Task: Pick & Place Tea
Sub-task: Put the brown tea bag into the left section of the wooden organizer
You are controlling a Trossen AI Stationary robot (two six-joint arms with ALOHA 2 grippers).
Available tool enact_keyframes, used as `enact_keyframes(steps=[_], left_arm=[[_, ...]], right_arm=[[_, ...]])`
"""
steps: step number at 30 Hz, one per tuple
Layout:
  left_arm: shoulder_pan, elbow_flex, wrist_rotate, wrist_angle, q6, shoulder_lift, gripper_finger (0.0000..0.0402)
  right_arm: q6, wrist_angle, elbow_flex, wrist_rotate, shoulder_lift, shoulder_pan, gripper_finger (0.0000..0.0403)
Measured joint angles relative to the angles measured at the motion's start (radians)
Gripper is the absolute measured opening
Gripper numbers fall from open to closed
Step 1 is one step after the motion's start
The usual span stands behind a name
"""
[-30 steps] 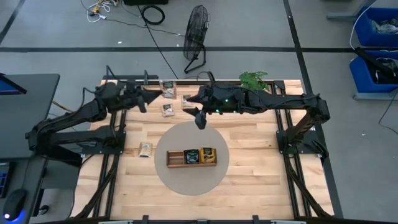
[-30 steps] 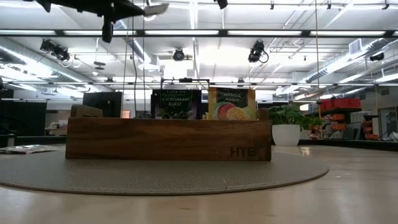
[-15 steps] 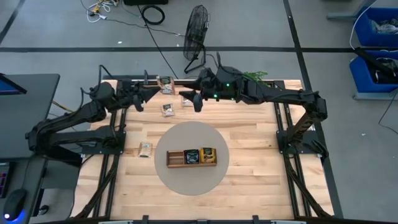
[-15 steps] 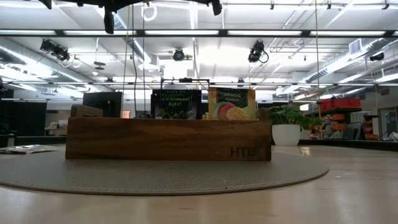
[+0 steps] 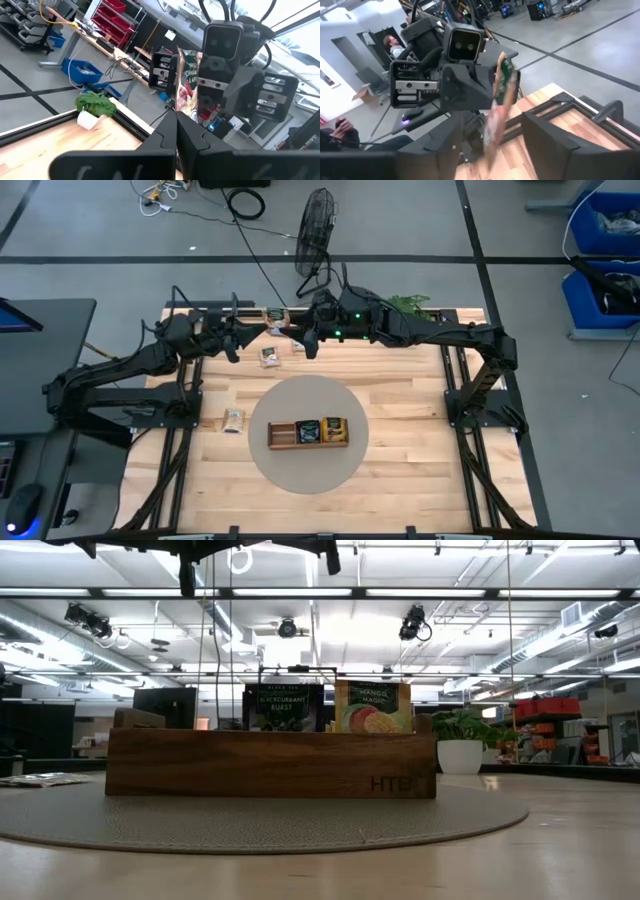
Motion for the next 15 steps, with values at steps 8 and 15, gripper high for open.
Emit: enact_keyframes(steps=[8, 15], left_arm=[[0.000, 0.000, 0.000, -0.001, 0.000, 0.000, 0.0000], [0.000, 0.000, 0.010, -0.006, 0.001, 0.000, 0.0007]], right_arm=[[-0.023, -0.008, 0.000, -0.018, 0.000, -0.007, 0.0028], [-0.058, -0.073, 0.000, -0.018, 0.000, -0.014, 0.0004]])
